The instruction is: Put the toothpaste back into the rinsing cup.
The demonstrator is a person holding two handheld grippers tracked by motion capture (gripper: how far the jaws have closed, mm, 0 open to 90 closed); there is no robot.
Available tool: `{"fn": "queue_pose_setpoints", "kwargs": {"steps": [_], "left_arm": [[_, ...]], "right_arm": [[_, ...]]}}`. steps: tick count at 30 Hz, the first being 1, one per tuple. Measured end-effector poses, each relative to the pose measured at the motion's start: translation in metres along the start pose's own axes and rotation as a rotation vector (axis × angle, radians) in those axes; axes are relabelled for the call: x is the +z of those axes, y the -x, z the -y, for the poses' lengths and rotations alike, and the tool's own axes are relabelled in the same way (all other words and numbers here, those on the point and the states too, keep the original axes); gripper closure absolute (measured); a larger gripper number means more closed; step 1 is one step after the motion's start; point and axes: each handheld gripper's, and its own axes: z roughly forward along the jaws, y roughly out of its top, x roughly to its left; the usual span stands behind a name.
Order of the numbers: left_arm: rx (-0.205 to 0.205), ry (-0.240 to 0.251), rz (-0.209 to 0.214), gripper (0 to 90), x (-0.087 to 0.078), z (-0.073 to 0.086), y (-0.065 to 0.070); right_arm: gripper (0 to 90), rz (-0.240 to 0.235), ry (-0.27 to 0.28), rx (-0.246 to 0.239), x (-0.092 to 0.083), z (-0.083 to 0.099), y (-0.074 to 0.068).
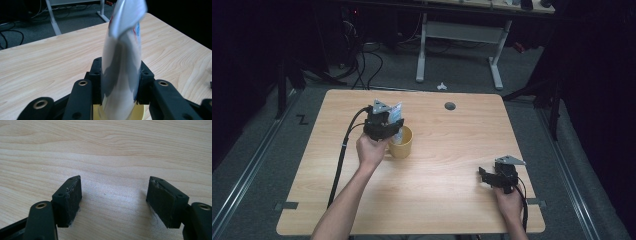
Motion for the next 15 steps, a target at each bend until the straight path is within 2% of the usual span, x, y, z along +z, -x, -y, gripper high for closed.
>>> {"fn": "queue_pose_setpoints", "kwargs": {"steps": [15], "left_arm": [[0.012,-0.027,-0.013,66.0,0.011,0.004,0.002]], "right_arm": [[28.5,0.0,0.0,0.0,0.0,0.0,0.0]]}}
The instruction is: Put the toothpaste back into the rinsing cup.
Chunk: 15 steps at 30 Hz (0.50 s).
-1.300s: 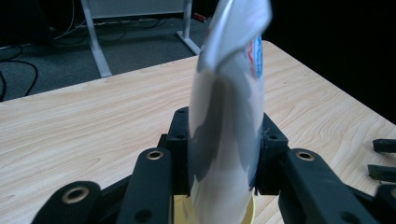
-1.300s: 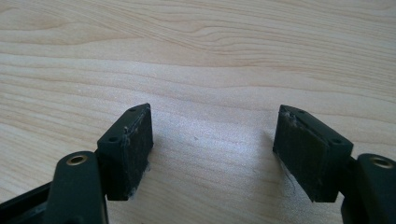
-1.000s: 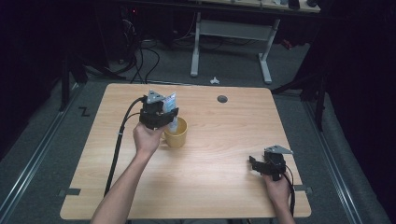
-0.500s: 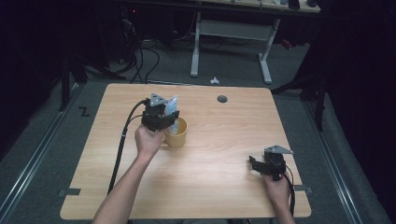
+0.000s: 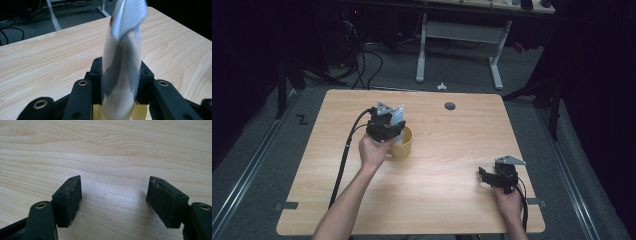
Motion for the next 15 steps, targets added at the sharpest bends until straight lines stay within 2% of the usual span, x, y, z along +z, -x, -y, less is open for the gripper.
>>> {"fn": "queue_pose_setpoints", "kwargs": {"steps": [6,12,15], "left_arm": [[0.006,-0.004,0.002,65.8,0.004,0.003,0.002],[-0.005,-0.009,0.004,65.8,0.009,0.007,0.001],[0.004,-0.017,0.003,65.8,0.011,0.008,0.002]], "right_arm": [[28.5,0.0,0.0,0.0,0.0,0.0,0.0],[28.5,0.0,0.0,0.0,0.0,0.0,0.0],[28.5,0.0,0.0,0.0,0.0,0.0,0.0]]}}
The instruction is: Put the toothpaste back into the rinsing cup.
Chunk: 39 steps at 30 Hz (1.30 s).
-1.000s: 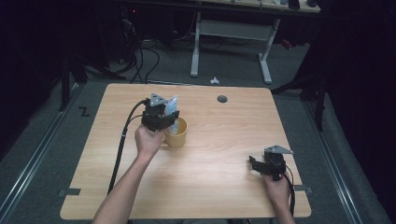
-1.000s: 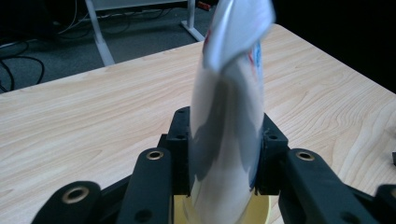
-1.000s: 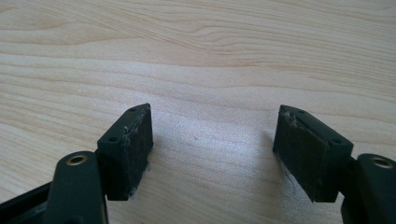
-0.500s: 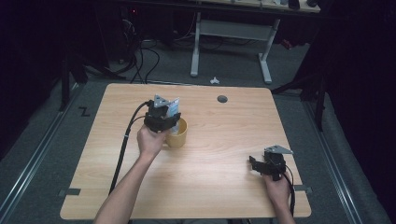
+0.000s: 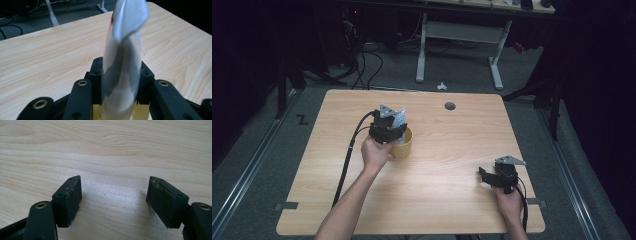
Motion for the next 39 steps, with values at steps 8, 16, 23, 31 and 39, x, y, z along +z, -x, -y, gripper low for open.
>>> {"fn": "queue_pose_setpoints", "kwargs": {"steps": [8,16,23,31,39], "left_arm": [[0.001,-0.01,-0.001,65.9,0.005,0.004,0.002],[0.006,-0.013,-0.004,65.9,0.008,0.005,0.003],[0.003,-0.016,-0.01,65.8,0.01,0.007,0.004],[-0.003,-0.033,-0.019,65.7,0.014,0.013,0.002],[-0.001,-0.044,-0.024,65.5,0.017,0.015,0.003]], "right_arm": [[28.5,0.001,0.0,0.0,0.0,0.0,0.0],[28.5,0.0,0.0,0.0,0.0,0.0,0.0],[28.5,0.001,0.0,-0.001,0.0,0.0,0.0],[28.5,0.0,0.0,0.0,0.0,0.0,0.0],[28.5,0.001,0.0,0.0,0.0,0.0,0.0]]}}
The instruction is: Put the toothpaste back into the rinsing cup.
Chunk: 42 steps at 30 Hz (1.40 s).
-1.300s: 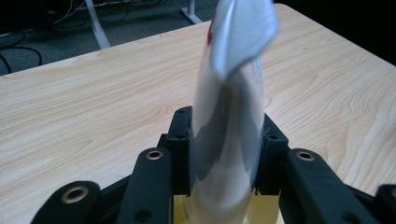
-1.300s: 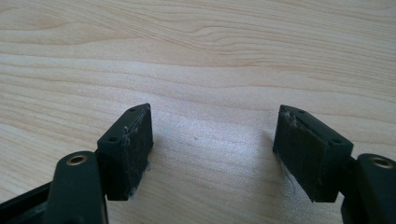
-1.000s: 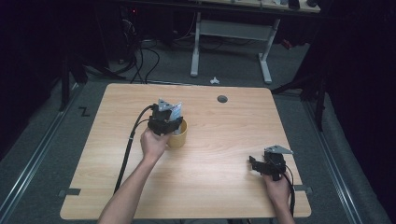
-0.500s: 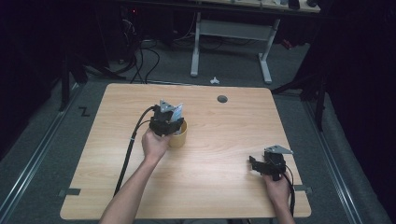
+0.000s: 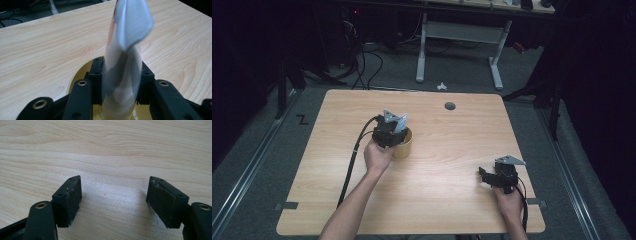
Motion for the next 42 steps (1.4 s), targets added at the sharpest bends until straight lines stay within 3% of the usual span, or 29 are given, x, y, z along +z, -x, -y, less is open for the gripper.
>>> {"fn": "queue_pose_setpoints", "kwargs": {"steps": [31,42], "left_arm": [[0.03,-0.071,-0.01,64.8,0.011,0.006,0.006],[0.029,-0.071,-0.008,63.9,0.009,0.006,0.006]], "right_arm": [[28.5,0.0,0.0,-0.002,0.0,0.0,0.0],[28.5,0.0,0.0,-0.001,0.0,0.0,0.0]]}}
